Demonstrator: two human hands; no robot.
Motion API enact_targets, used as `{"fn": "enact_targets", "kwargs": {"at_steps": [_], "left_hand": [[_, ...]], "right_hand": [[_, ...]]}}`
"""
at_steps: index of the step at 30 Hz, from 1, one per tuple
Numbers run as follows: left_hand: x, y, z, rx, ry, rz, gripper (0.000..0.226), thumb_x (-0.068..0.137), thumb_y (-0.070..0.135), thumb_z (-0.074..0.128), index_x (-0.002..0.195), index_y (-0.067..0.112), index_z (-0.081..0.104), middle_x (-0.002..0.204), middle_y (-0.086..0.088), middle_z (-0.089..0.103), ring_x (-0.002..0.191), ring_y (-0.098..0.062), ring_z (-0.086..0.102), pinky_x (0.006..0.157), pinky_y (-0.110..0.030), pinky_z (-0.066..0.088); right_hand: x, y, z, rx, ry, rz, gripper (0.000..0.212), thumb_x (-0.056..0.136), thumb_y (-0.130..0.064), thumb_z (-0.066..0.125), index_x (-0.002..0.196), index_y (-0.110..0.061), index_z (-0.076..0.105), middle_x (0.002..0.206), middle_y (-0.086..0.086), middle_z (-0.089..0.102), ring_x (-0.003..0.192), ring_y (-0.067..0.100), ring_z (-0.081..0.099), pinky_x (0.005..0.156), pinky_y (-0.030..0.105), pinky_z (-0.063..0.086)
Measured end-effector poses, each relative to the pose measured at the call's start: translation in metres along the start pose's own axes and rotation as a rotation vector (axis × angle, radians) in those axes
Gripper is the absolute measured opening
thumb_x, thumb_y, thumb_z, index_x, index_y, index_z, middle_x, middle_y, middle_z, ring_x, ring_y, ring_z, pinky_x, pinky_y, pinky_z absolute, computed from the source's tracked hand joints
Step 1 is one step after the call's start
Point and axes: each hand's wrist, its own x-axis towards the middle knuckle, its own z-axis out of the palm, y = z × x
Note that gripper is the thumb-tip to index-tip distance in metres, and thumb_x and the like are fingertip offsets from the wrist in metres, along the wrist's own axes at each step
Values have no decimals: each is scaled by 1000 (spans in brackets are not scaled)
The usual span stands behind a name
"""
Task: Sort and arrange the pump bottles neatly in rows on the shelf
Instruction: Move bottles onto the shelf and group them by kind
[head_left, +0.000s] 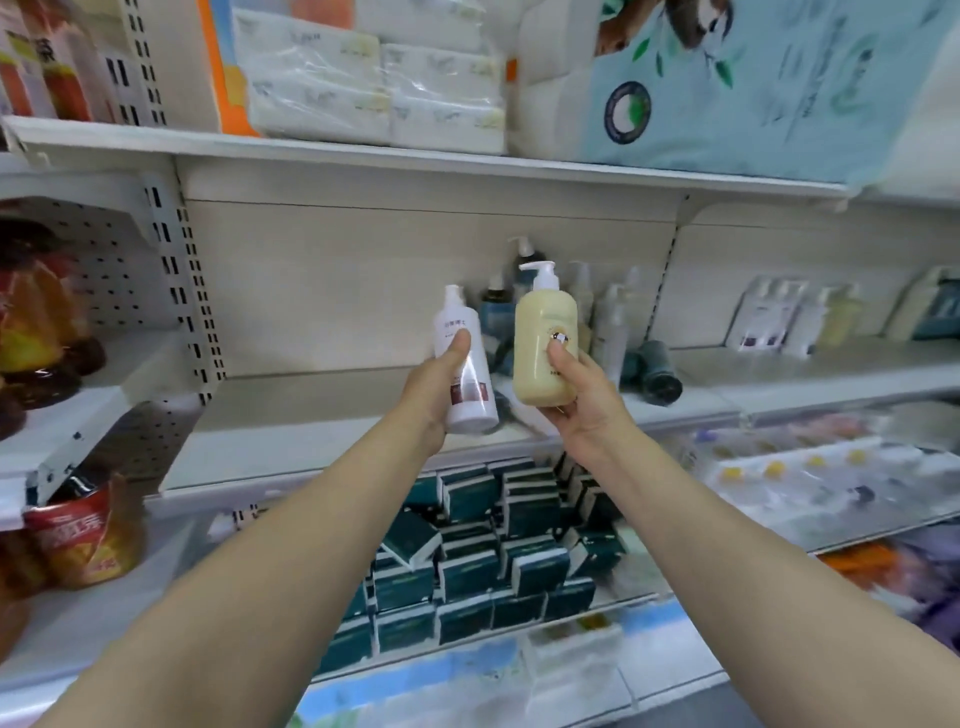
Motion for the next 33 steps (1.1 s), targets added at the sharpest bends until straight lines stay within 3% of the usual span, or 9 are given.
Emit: {"fn": "enact_targets", "kwargs": {"at_steps": [2, 5, 9, 17, 21, 25, 27, 33], "left_hand": [[-5, -6, 25, 13, 9, 13, 59, 81, 55, 74, 120, 13, 58, 105, -12, 73, 87, -29, 73, 77, -48, 61], [-13, -13, 68, 24, -19, 53, 37, 90, 42, 70, 110, 12, 60, 93, -11, 74, 79, -27, 72, 77, -47, 60], [-17, -32, 121, 60, -91, 80, 39, 89, 40, 71, 116, 13, 64, 101, -11, 74, 84, -26, 72, 71, -40, 60], [-16, -64, 220, 40, -119, 108, 44, 83, 40, 77, 119, 17, 65, 109, -9, 74, 96, -26, 72, 84, -46, 60], [-17, -84, 270, 26, -141, 124, 44, 85, 31, 77, 123, 14, 62, 109, -9, 74, 94, -25, 72, 77, -41, 60], [-11, -111, 309, 20, -151, 100, 50, 80, 33, 82, 123, 14, 63, 109, -9, 74, 97, -28, 73, 86, -49, 59], [-5, -122, 325, 31, -154, 103, 48, 80, 34, 81, 122, 15, 64, 109, -7, 75, 97, -27, 73, 86, -48, 59], [16, -148, 366, 36, -182, 63, 44, 83, 33, 78, 122, 16, 65, 108, -6, 74, 91, -23, 72, 68, -36, 59]], "right_hand": [[-1, -12, -23, -10, 6, -25, 59, 76, -36, 79, 130, -18, 63, 126, 9, 69, 110, 25, 67, 76, 33, 59], [-1, -32, -56, 0, 25, -43, 54, 79, -34, 78, 128, -17, 63, 122, 9, 71, 107, 26, 68, 75, 35, 58], [0, -55, -103, -8, 57, -56, 42, 86, -31, 76, 124, -18, 65, 119, 7, 73, 106, 25, 69, 74, 34, 58], [-5, -107, -196, -30, 108, -80, 33, 89, -28, 73, 118, -13, 65, 114, 9, 72, 100, 23, 69, 74, 32, 58], [-6, -128, -241, -75, 112, -94, 23, 91, -23, 72, 110, -12, 66, 96, 4, 73, 84, 18, 69, 61, 25, 56], [-1, -136, -285, -130, 126, -98, 19, 89, -21, 73, 106, -15, 69, 90, 1, 74, 84, 20, 67, 79, 35, 52], [3, -138, -306, -125, 129, -98, 15, 89, -20, 72, 103, -15, 68, 88, 1, 73, 82, 18, 67, 74, 31, 53], [26, -142, -359, -115, 187, -78, 35, 74, -31, 80, 106, -19, 69, 93, -2, 73, 88, 18, 68, 70, 28, 53]]}}
